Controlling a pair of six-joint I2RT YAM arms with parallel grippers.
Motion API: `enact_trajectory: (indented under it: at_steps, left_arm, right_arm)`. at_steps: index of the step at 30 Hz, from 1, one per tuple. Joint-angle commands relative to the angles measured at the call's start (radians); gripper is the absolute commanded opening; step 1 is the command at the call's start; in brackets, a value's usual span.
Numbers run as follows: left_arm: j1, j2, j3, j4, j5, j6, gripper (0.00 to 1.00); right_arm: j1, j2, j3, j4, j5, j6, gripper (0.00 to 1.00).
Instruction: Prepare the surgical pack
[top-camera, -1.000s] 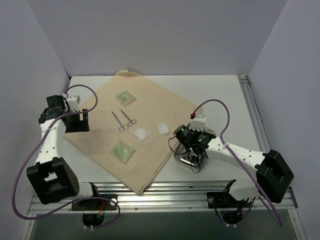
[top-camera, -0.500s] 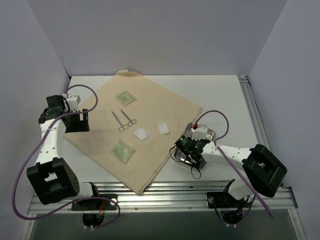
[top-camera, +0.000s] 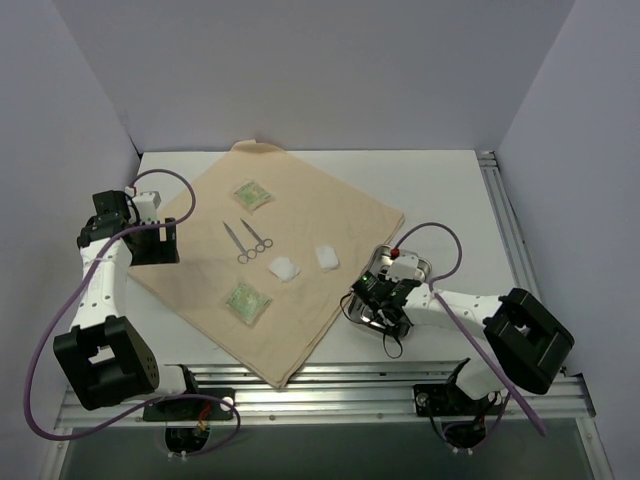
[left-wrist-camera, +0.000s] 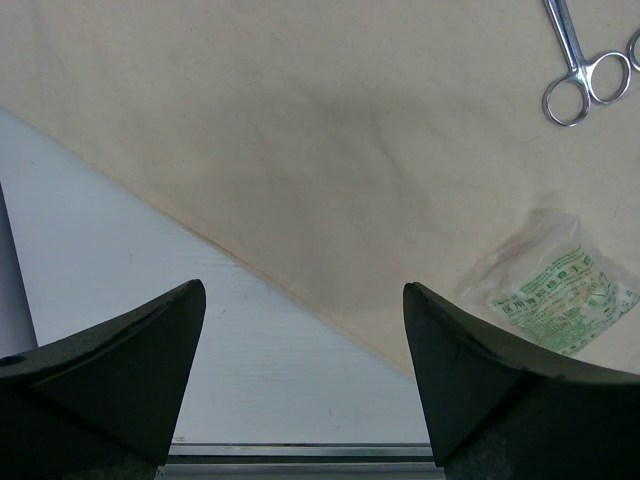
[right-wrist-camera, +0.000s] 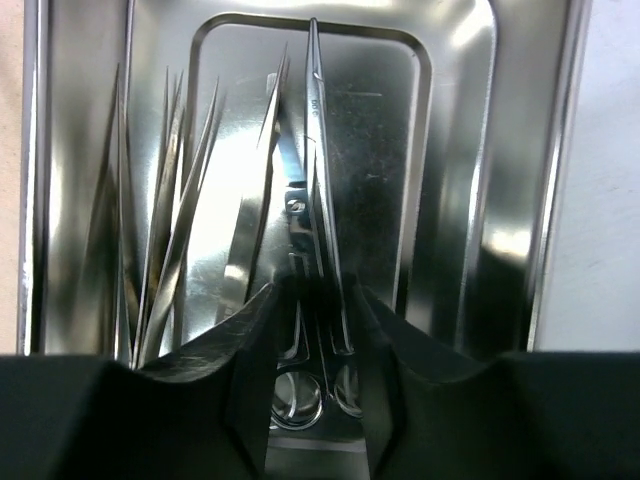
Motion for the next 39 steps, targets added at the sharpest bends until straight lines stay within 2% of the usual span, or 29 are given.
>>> enact_trajectory:
  at_steps: [1,3,6,9,10,11,14,16,18,20,21,24,25,26,27,30,39]
  left_arm:
    - [0.007,-0.030,0.011,-0.002,0.001,0.015,0.89]
    - [0.008,-0.030,0.014,-0.003,-0.001,0.017,0.89]
    - [0.008,-0.034,0.018,-0.005,0.001,0.015,0.89]
    - [0.007,-0.032,0.021,0.003,-0.005,0.015,0.90]
    - [0.007,-0.031,0.021,0.007,-0.013,0.015,0.90]
    - [0.004,-0.021,0.023,0.013,-0.021,0.015,0.90]
    - [-0.045,0.005,0.041,0.027,-0.142,0.023,0.89]
    - [-0.103,0.011,0.032,0.066,-0.247,0.043,0.89]
    - [-0.113,0.028,0.034,0.066,-0.225,0.049,0.90]
    - [-0.110,0.060,0.043,0.050,-0.164,0.043,0.90]
    - [-0.110,0.071,0.044,0.044,-0.160,0.032,0.90]
    - [-0.108,0.111,0.038,0.053,-0.163,0.008,0.90]
    - [-0.110,0.121,0.034,0.061,-0.163,0.003,0.90]
    - [-0.107,0.124,0.015,0.078,-0.163,0.000,0.90]
    - [-0.107,0.129,0.009,0.086,-0.163,-0.006,0.90]
    - [-0.107,0.147,-0.006,0.101,-0.162,-0.015,0.90]
    - [-0.105,0.178,-0.008,0.112,-0.160,-0.018,0.90]
  right_arm:
    - [-0.002,-0.065,0.023,-0.110,0.047,0.044,0.32]
    - [0.005,-0.098,0.060,-0.135,0.059,0.035,0.40]
    - [0.020,-0.127,0.155,-0.189,0.094,-0.012,0.46]
    - [0.023,-0.115,0.256,-0.157,0.091,-0.188,0.51]
    - [0.020,-0.103,0.331,-0.093,0.070,-0.251,0.51]
    - [0.020,-0.085,0.373,-0.054,0.012,-0.381,0.52]
    - [0.005,0.062,0.540,0.075,-0.105,-0.565,0.54]
    - [-0.023,0.148,0.621,0.142,-0.270,-0.617,0.58]
    - [-0.044,0.298,0.768,0.158,-0.422,-0.664,0.62]
    - [-0.048,0.404,0.917,0.166,-0.455,-0.696,0.62]
    - [-0.046,0.510,0.974,0.159,-0.484,-0.718,0.62]
    - [-0.043,0.720,1.230,0.066,-0.566,-0.761,0.54]
    - [-0.043,0.768,1.291,0.052,-0.580,-0.767,0.49]
    - [-0.037,0.855,1.350,0.043,-0.585,-0.772,0.38]
    - [-0.034,0.897,1.448,0.028,-0.585,-0.778,0.35]
    - [-0.015,1.018,1.588,0.017,-0.545,-0.815,0.30]
    - [0.011,1.135,1.646,0.072,-0.544,-0.844,0.28]
